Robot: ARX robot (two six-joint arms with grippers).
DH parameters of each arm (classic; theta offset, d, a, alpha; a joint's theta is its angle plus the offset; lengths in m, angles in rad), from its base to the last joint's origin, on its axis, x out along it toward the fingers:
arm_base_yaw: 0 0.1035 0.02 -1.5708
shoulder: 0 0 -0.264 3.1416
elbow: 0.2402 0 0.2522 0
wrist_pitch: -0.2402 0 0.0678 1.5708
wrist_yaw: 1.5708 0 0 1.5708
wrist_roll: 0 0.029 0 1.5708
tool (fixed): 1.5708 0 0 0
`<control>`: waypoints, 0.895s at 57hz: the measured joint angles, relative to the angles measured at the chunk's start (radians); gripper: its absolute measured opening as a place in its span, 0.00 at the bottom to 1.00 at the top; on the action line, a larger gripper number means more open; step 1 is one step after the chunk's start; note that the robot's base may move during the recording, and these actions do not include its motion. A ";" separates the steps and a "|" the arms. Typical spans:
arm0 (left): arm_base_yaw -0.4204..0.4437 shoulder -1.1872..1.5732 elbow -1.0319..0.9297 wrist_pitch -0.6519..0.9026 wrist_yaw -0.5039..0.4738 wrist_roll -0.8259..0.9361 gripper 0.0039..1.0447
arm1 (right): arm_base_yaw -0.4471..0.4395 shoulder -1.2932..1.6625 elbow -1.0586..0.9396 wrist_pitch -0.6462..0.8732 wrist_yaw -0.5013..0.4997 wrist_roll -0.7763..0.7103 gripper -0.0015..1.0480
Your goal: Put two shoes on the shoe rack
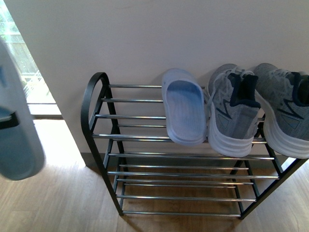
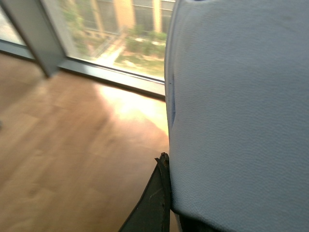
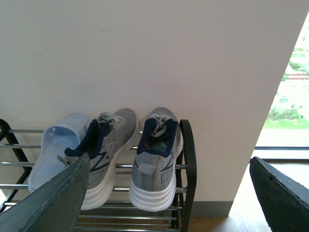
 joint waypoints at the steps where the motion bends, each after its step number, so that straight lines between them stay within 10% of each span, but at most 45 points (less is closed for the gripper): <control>1: -0.013 -0.027 0.026 -0.056 0.020 -0.037 0.02 | 0.000 0.000 0.000 0.000 -0.002 0.000 0.91; 15: -0.191 0.113 0.573 -0.661 0.136 -0.247 0.02 | 0.000 0.000 0.000 0.000 -0.003 0.000 0.91; 51: -0.149 0.557 1.003 -1.030 0.198 -0.021 0.02 | 0.000 0.000 0.000 0.000 -0.003 0.000 0.91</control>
